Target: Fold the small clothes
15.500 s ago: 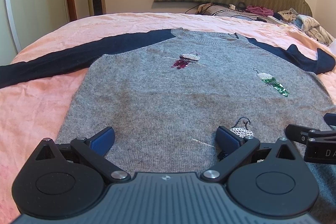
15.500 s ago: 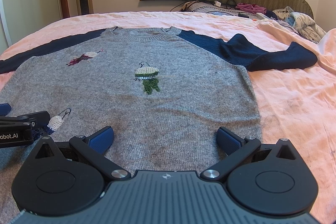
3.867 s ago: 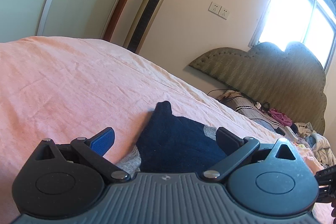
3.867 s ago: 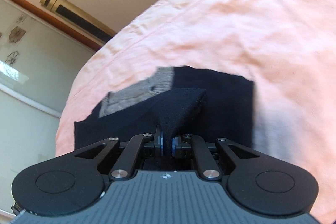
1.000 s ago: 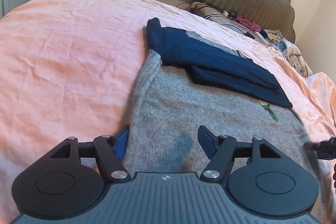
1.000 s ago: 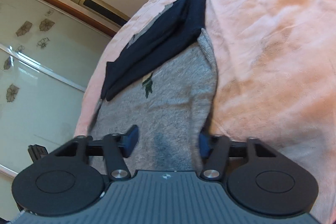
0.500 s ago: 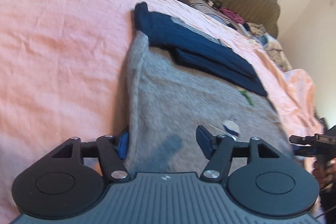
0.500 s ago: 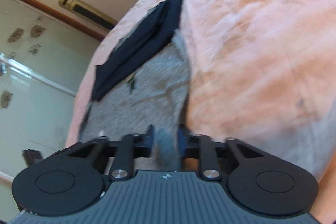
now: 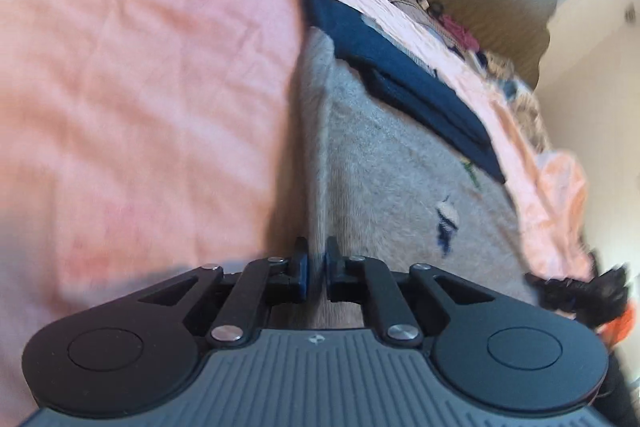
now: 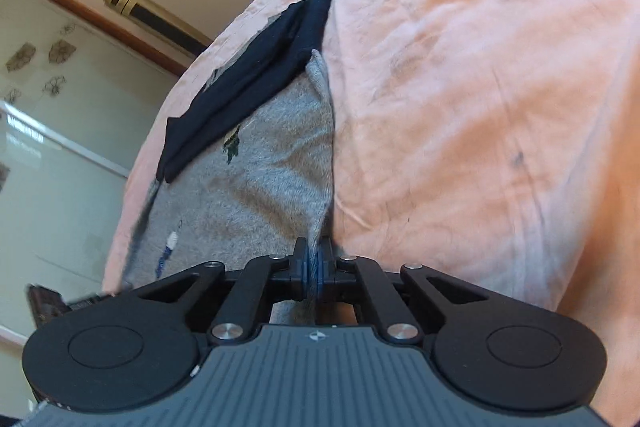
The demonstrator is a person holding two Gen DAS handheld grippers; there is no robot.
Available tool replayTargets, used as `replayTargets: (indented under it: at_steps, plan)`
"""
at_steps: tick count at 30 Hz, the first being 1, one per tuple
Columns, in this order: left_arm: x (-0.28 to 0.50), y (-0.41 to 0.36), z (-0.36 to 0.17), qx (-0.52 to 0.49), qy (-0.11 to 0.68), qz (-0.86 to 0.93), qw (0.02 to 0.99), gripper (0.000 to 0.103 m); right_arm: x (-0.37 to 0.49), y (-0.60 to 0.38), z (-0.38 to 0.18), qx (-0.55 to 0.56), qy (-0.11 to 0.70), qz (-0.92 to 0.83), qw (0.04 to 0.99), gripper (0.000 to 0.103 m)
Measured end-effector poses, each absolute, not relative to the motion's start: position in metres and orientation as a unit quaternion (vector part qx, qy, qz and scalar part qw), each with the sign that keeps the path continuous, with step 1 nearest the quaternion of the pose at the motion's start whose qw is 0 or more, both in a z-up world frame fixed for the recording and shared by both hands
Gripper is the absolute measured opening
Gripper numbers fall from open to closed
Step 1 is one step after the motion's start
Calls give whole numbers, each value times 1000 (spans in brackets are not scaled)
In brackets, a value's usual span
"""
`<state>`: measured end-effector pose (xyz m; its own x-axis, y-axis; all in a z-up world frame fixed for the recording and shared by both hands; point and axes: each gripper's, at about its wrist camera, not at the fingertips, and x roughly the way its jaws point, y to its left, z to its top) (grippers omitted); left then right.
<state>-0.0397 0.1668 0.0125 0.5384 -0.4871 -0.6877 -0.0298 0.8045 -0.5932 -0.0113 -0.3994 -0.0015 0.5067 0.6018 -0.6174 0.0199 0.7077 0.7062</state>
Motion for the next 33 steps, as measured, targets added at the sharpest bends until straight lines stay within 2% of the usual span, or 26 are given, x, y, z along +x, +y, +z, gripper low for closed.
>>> replayTargets:
  at_steps: [1,3,6,7,8,9,15,17,18,20,21,22,23,24,25,26,27,28,29,30,31,32,33]
  plan:
    - [-46,170,12,-292,464,-141,824,12,-17,-399,0,351,456,193,795,46]
    - [-58,172,11,-303,461,-149,820,20,-27,-393,3,356,451,219,789,69]
    - [-69,173,7,-325,454,-150,816,21,-36,-376,7,327,461,241,789,71]
    - [-70,174,5,-334,450,-148,815,20,-37,-373,6,328,464,246,785,67]
    - [-69,172,4,-338,449,-148,814,20,-34,-370,2,329,475,253,776,38]
    - [-67,170,5,-338,450,-148,813,19,-32,-367,-1,323,487,254,771,13]
    - [-72,159,23,-301,446,-175,825,19,-43,-387,22,306,459,243,798,10]
    - [-74,163,15,-289,456,-158,827,19,-47,-404,9,300,481,203,799,9]
    - [-75,166,9,-295,456,-153,825,16,-51,-409,1,314,481,201,793,6]
    - [-78,173,4,-318,453,-159,817,17,-58,-411,-2,340,474,200,787,8]
    - [-80,174,5,-321,459,-165,812,20,-62,-408,0,343,473,204,785,17]
    - [-82,173,6,-320,464,-176,807,24,-67,-403,3,346,475,215,780,33]
    - [-86,173,6,-322,466,-191,802,36,-72,-399,4,350,475,230,774,45]
    - [-89,172,6,-325,466,-204,797,52,-77,-396,7,354,471,246,769,67]
    - [-93,169,7,-331,464,-219,792,61,-82,-392,10,355,470,259,765,79]
    - [-96,167,8,-336,463,-229,788,75,-85,-388,11,353,473,265,763,80]
    - [-98,163,8,-337,462,-233,786,78,-87,-383,10,352,478,269,758,80]
    - [-101,158,8,-332,460,-230,790,78,-88,-377,8,354,482,276,752,75]
    - [-102,153,9,-325,455,-229,797,77,-89,-372,7,350,486,282,750,66]
    - [-104,149,10,-317,451,-228,803,69,-89,-369,5,341,495,280,749,43]
    - [-104,146,10,-308,456,-223,805,53,-88,-366,1,330,511,274,745,12]
    - [-102,143,7,-298,474,-217,800,8,-89,-366,-1,324,517,270,745,12]
    - [-103,144,4,-289,489,-207,796,6,-91,-368,0,324,515,272,746,12]
